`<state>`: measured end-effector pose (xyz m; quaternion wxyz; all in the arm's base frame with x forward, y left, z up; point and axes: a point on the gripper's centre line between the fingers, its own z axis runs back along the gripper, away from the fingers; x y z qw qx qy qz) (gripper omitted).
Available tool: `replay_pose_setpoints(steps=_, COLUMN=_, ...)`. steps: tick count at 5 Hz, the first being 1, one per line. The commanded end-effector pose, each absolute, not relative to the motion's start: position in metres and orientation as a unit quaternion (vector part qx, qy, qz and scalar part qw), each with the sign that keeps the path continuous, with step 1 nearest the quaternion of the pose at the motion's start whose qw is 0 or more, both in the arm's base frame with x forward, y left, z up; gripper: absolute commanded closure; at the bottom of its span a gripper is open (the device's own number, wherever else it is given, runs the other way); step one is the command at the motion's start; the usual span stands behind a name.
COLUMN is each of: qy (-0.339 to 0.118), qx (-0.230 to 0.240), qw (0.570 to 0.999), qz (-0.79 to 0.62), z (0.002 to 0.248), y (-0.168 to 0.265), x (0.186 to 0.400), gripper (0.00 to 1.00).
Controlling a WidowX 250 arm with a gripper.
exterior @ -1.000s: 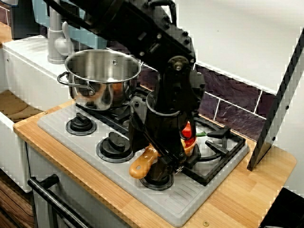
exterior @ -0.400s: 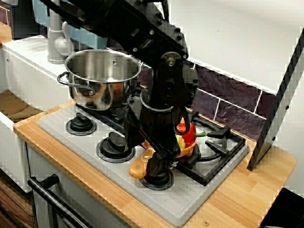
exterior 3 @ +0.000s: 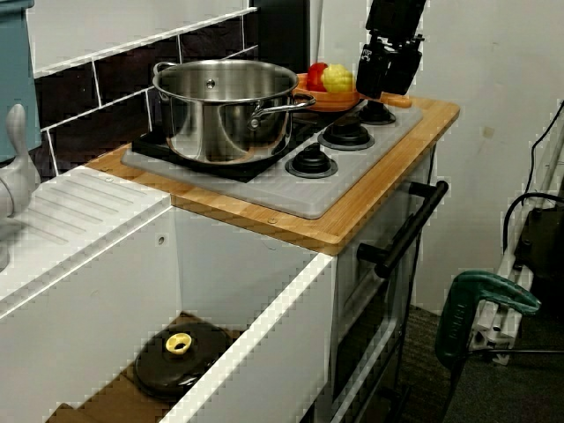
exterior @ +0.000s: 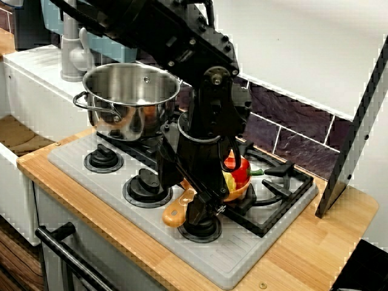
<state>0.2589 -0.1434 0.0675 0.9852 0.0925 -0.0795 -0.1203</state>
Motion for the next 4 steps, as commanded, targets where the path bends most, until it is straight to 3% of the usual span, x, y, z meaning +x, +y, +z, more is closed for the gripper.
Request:
replay_pose_setpoints(steps=1, qy=-0.121, qx=0.09, qw=0.983, qz=-0.1, z=0.0818, y=-0.1475, x=0.2611, gripper=0.0)
replay_pose_setpoints(steps=4, qy=-0.115, qx=0.082, qw=0.987, qz=-0.083, z=0.0773, y=-0.1456, x=0.2694, gripper=0.0)
